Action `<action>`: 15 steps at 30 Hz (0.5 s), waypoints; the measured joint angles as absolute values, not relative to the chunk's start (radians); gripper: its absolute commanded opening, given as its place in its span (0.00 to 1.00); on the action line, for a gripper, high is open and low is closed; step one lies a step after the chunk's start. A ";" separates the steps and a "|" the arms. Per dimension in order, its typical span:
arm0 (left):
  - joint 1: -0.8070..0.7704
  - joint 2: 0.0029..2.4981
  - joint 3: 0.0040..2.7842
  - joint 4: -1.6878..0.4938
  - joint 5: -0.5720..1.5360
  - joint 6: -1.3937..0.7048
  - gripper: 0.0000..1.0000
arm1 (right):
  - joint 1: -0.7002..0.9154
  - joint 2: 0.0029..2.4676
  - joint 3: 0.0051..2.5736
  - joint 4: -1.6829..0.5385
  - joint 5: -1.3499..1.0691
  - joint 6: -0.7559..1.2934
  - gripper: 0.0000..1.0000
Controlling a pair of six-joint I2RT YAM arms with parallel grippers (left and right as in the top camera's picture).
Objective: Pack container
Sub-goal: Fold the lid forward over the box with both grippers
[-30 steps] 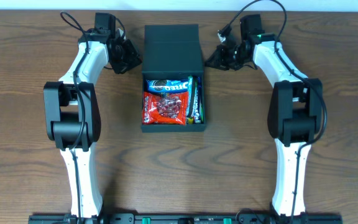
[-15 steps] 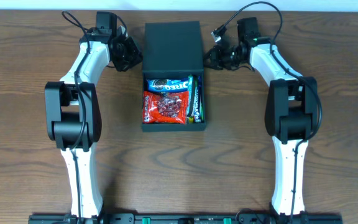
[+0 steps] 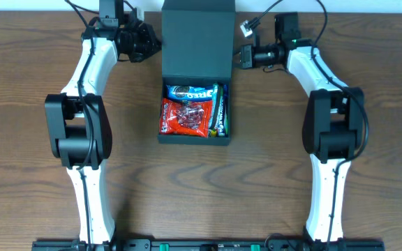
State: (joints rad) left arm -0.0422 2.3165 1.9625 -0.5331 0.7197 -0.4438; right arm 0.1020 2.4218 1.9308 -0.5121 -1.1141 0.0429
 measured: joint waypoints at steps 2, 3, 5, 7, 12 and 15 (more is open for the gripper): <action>-0.043 2.307 1.970 -0.544 0.731 -0.415 0.06 | 0.101 2.386 1.931 -0.511 -1.113 0.022 0.01; -0.045 2.299 1.971 -0.547 0.734 -0.399 0.06 | 0.101 2.371 1.931 -0.513 -1.115 0.012 0.01; -0.048 2.276 1.971 -0.562 0.735 -0.367 0.06 | 0.102 2.334 1.931 -0.521 -1.124 -0.008 0.01; -0.050 2.243 1.971 -0.578 0.738 -0.333 0.06 | 0.102 2.293 1.931 -0.538 -1.131 -0.033 0.01; -0.049 2.146 1.972 -0.620 0.741 -0.247 0.06 | 0.102 2.208 1.935 -0.663 -1.108 -0.115 0.01; -0.050 2.091 1.974 -0.664 0.745 -0.185 0.06 | 0.104 2.175 1.937 -0.782 -1.065 -0.191 0.01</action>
State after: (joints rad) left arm -0.0498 2.0914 1.9743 -0.6636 0.7452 -0.1852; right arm 0.1040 2.1746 1.9369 -0.7818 -1.0649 -0.1905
